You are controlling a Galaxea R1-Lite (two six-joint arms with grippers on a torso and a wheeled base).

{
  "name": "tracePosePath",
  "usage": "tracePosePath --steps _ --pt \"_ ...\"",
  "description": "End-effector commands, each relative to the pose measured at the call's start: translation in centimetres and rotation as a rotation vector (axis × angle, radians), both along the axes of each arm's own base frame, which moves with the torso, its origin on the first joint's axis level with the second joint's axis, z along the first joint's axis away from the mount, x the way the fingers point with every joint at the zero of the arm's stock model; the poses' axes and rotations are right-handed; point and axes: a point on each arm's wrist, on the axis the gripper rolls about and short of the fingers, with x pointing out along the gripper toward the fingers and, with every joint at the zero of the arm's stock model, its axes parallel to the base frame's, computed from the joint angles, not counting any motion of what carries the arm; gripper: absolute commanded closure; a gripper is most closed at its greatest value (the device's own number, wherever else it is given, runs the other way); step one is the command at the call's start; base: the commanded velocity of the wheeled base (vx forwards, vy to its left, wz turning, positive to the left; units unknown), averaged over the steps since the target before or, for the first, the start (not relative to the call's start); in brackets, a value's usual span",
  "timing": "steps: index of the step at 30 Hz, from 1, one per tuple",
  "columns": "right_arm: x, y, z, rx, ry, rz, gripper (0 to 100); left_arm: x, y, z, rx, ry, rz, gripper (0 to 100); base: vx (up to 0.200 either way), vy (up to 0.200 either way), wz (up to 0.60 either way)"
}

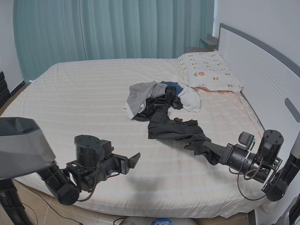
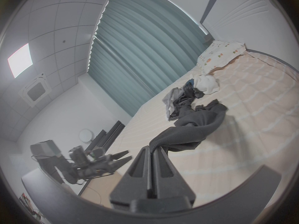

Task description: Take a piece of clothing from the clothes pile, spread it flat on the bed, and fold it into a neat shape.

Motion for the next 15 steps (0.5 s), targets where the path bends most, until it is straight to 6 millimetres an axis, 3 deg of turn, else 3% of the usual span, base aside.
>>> tracePosePath --steps 1,6,15 --pt "-2.6 1.4 1.7 0.027 -0.061 0.068 100 1.7 -3.7 -4.1 0.0 0.01 -0.034 0 0.0 0.0 0.0" --pt "-3.2 1.9 1.9 0.025 -0.072 0.09 100 1.8 -4.4 -3.9 -0.013 -0.009 -0.049 0 0.0 0.0 0.0" --pt "-5.1 2.4 3.3 0.008 -0.163 0.123 100 0.1 -6.5 -3.2 -0.061 -0.067 -0.107 0 0.0 0.0 0.0"
